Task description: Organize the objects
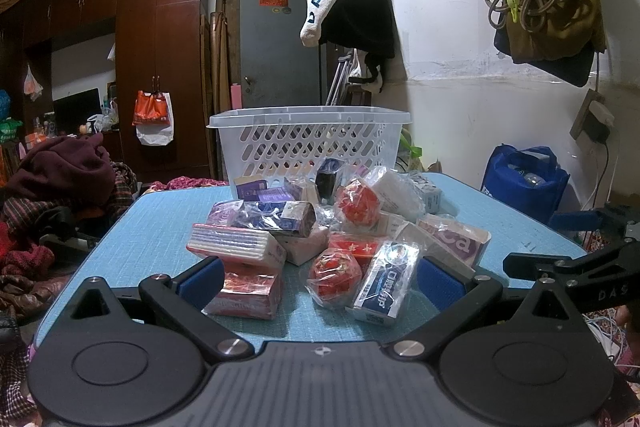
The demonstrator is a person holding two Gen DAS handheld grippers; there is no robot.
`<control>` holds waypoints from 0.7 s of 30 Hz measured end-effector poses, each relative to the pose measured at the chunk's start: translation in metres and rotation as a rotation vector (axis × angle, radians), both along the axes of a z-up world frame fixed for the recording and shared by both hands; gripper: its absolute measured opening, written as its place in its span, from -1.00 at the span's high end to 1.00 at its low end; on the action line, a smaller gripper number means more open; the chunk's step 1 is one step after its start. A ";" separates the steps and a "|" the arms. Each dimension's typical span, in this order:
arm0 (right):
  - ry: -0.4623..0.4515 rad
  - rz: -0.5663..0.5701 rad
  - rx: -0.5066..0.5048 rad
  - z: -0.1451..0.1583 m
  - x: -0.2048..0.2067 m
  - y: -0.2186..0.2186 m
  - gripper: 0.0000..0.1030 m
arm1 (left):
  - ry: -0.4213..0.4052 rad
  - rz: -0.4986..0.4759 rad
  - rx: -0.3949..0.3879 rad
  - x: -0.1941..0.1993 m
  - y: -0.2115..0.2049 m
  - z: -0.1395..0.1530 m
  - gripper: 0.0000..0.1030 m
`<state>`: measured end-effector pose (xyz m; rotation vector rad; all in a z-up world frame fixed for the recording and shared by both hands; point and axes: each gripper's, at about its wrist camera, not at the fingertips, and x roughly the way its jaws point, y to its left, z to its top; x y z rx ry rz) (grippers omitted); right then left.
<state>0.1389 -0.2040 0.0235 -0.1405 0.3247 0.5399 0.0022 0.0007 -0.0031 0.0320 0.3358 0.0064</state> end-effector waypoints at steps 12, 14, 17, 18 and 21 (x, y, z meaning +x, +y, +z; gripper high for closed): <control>-0.022 0.021 0.102 0.004 0.011 -0.010 -1.00 | -0.037 0.008 -0.023 0.002 0.006 0.002 -1.00; -0.055 -0.023 0.066 0.003 0.006 -0.006 -1.00 | -0.068 0.013 -0.034 0.002 0.009 0.003 -1.00; -0.085 -0.002 0.046 0.003 0.003 -0.004 -1.00 | -0.151 0.050 -0.007 0.002 0.012 0.003 -1.00; -0.091 0.002 0.050 0.003 0.003 -0.004 -1.00 | -0.141 0.065 0.024 0.005 0.013 0.003 -1.00; -0.091 0.003 0.048 -0.001 0.005 -0.005 -1.00 | -0.123 0.103 0.058 0.011 0.027 0.001 -1.00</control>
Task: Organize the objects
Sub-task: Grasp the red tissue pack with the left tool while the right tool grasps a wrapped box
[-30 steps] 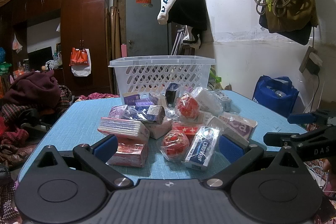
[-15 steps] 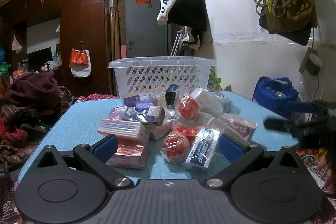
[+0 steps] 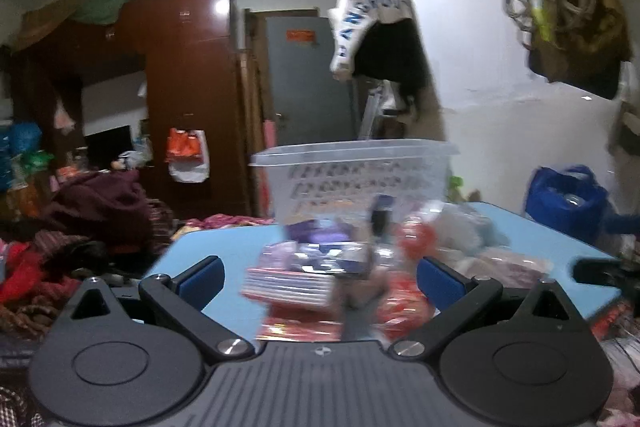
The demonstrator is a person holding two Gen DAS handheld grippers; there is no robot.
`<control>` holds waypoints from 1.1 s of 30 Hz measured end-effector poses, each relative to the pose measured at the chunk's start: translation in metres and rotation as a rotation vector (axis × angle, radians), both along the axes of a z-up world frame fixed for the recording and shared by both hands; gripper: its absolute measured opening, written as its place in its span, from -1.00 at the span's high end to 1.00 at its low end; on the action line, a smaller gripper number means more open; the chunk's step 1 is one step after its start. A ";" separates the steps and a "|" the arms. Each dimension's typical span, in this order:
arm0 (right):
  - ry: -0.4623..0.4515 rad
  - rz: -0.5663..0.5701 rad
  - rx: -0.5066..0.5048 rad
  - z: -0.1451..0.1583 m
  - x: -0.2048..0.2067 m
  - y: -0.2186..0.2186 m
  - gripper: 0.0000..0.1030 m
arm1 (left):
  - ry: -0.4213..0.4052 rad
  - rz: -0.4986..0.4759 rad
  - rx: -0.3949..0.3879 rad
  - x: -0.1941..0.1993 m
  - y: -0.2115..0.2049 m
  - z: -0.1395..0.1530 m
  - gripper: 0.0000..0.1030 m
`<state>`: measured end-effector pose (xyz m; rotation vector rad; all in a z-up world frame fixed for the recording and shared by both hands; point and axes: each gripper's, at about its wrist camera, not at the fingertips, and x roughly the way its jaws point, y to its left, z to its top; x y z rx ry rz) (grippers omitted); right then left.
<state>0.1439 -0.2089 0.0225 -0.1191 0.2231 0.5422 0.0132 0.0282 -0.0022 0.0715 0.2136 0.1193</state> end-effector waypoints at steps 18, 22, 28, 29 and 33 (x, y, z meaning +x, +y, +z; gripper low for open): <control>0.141 0.138 0.049 -0.026 0.039 0.012 -0.14 | 0.118 -0.100 0.021 0.031 0.031 -0.045 -0.88; 0.166 0.174 0.074 -0.031 0.042 0.010 0.21 | 0.126 -0.132 -0.016 0.037 0.035 -0.049 -0.23; 0.117 0.124 0.065 -0.026 0.027 -0.008 0.22 | 0.067 -0.126 0.007 0.016 0.034 -0.037 -0.23; 0.112 0.111 0.075 -0.023 0.027 -0.011 0.22 | 0.052 -0.129 -0.001 0.011 0.035 -0.033 -0.23; 0.099 0.094 0.129 -0.009 0.026 -0.026 0.21 | -0.001 -0.134 -0.044 0.005 0.045 -0.015 -0.23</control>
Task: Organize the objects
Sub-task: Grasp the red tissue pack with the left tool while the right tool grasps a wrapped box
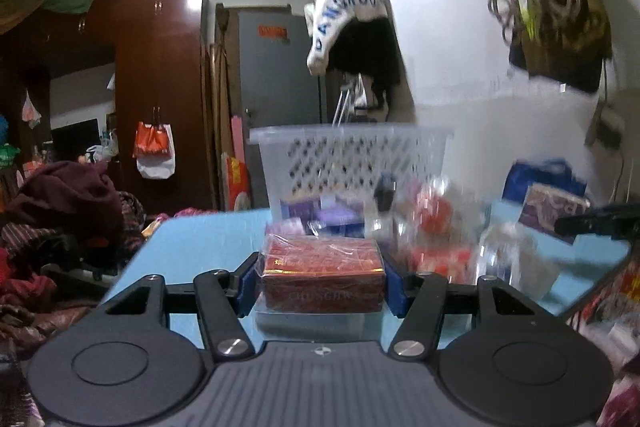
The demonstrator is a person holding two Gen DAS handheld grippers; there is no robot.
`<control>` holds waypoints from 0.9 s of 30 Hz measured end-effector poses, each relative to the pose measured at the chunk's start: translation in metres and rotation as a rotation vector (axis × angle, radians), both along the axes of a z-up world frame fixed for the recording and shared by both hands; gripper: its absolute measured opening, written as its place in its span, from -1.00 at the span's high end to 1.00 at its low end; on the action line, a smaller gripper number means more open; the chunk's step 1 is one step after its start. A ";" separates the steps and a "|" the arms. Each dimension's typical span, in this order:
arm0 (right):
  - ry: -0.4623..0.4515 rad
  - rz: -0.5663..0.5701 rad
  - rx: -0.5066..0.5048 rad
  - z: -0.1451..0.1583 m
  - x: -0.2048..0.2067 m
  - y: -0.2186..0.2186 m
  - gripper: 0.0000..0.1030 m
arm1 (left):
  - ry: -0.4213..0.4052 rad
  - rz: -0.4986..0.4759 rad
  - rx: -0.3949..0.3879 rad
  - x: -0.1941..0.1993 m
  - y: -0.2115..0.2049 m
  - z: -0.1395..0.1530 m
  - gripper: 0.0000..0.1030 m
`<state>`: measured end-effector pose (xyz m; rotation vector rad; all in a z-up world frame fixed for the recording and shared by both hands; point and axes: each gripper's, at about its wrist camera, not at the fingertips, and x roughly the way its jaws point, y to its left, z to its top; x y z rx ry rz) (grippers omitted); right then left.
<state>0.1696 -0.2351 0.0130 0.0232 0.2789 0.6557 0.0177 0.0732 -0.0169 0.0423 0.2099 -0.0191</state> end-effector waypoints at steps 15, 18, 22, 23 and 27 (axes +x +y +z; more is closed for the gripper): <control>-0.063 -0.028 -0.155 0.110 0.168 0.114 0.21 | 0.105 0.017 -0.155 0.242 0.007 0.124 -0.23; -0.034 -0.019 -0.176 0.104 0.185 0.122 0.14 | 0.154 0.017 -0.187 0.271 0.007 0.119 -0.32; -0.061 -0.057 -0.149 0.107 0.166 0.111 -1.00 | 0.145 0.018 -0.169 0.265 0.000 0.110 -1.00; -0.098 -0.050 -0.131 0.113 0.156 0.102 -1.00 | 0.137 0.015 -0.151 0.256 -0.001 0.109 -1.00; -0.155 -0.047 -0.045 0.107 0.115 0.059 -1.00 | 0.073 0.026 -0.087 0.196 0.007 0.102 -1.00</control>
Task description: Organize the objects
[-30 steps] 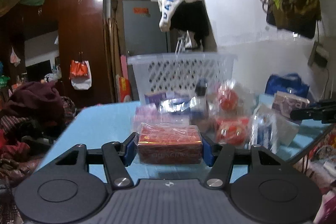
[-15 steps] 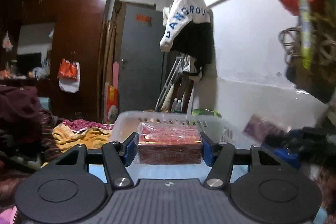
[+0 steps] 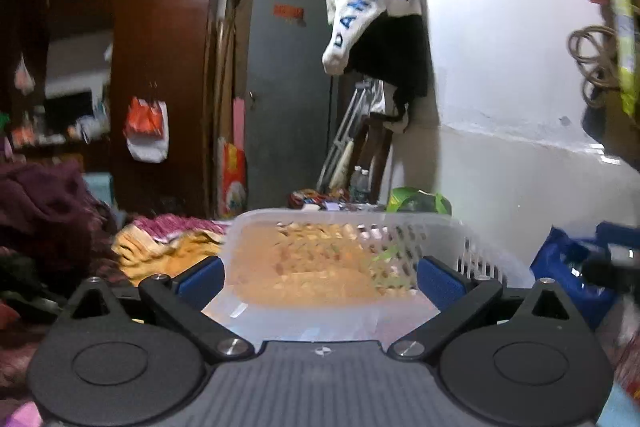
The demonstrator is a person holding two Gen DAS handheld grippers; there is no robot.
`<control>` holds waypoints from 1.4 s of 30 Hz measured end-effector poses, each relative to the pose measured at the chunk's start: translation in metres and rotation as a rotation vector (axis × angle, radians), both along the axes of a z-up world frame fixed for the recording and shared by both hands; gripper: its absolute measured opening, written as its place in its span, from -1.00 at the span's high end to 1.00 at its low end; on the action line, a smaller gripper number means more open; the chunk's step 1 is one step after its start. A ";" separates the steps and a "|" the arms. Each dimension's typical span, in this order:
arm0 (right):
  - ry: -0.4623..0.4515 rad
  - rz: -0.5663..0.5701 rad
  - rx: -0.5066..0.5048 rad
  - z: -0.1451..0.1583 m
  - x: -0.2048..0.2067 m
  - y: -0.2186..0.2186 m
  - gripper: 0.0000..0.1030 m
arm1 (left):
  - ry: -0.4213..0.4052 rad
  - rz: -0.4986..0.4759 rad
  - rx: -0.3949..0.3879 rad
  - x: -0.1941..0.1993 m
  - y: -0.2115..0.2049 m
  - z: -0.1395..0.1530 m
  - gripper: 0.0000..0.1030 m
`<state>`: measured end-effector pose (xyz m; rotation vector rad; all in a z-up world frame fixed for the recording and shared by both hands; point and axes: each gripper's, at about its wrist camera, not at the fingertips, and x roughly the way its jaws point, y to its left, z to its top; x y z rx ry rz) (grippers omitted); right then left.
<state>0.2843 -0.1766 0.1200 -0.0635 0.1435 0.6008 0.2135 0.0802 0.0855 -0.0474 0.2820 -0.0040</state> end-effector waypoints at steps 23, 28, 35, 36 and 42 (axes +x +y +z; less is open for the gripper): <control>0.431 -0.074 -0.148 -0.096 0.049 0.001 -0.45 | 0.134 -0.082 0.092 -0.120 0.001 -0.121 -0.93; 0.422 -0.084 -0.210 -0.103 0.045 0.005 0.31 | 0.127 -0.067 0.074 -0.127 0.004 -0.124 -0.52; 0.342 -0.080 -0.192 -0.096 0.023 -0.009 0.37 | 0.066 -0.056 0.055 -0.141 0.012 -0.122 -0.51; 0.331 -0.083 -0.189 -0.094 0.018 -0.010 0.37 | 0.060 -0.055 0.050 -0.141 0.012 -0.122 -0.51; 0.224 -0.048 -0.128 -0.079 -0.013 -0.024 0.37 | -0.031 -0.023 0.008 -0.152 0.021 -0.117 -0.51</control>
